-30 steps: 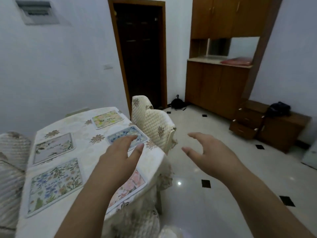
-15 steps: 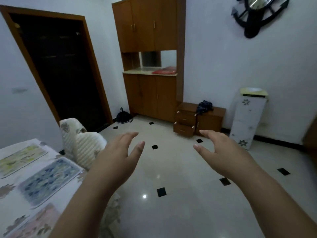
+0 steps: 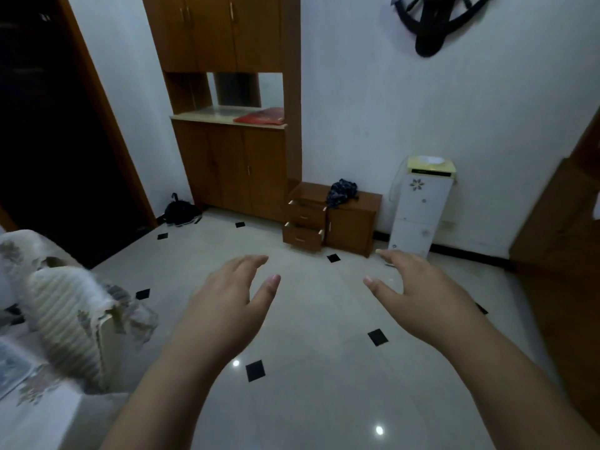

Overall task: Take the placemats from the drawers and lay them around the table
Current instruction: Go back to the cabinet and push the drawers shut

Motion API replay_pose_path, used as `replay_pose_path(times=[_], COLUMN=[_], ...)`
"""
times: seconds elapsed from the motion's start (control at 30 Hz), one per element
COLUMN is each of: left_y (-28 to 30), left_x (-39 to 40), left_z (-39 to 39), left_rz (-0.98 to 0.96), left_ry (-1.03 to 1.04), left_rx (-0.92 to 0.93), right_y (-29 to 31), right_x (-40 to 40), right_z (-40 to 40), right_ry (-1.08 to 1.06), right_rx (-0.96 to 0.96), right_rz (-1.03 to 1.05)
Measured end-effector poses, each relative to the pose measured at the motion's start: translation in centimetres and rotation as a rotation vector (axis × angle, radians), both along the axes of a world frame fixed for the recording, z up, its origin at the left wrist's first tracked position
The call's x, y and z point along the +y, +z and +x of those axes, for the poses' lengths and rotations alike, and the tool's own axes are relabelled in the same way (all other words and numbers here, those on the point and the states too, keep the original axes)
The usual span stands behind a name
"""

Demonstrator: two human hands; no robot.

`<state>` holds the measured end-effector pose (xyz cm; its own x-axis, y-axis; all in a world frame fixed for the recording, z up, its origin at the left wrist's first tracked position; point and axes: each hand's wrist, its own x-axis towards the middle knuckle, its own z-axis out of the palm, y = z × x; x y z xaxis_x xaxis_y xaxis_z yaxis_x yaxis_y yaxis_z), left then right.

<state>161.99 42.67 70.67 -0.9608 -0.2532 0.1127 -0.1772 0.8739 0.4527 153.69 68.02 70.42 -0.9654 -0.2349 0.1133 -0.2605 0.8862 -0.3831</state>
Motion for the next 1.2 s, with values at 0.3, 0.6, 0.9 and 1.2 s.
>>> replay_pose_path(times=[0.3,0.6,0.9,1.2], left_y=[-4.3,-4.4,-5.5,-8.8], left_x=[-5.2,-16.7,-24.6,-26.3], left_z=[-14.5,-33.5,-51.8,-73.8], left_rz=[0.026,-0.003,-0.053,-0.098], left_ry=[-0.038,-0.098,-0.138,-0.122], left_rx=[-0.058,-0.062,-0.122,-0.164], right_y=[-4.6,-5.3,-8.3,-12.6], right_x=[-4.1,-15.4,-23.4,-25.0], right_z=[-12.2,-30.6,-46.9,-69.8], right_ry=[-0.069,-0.147,-0.190,-0.191], right_rx=[-0.063,-0.086,-0.125,-0.134], right_rz=[0.038,0.028,-0.018,-0.060])
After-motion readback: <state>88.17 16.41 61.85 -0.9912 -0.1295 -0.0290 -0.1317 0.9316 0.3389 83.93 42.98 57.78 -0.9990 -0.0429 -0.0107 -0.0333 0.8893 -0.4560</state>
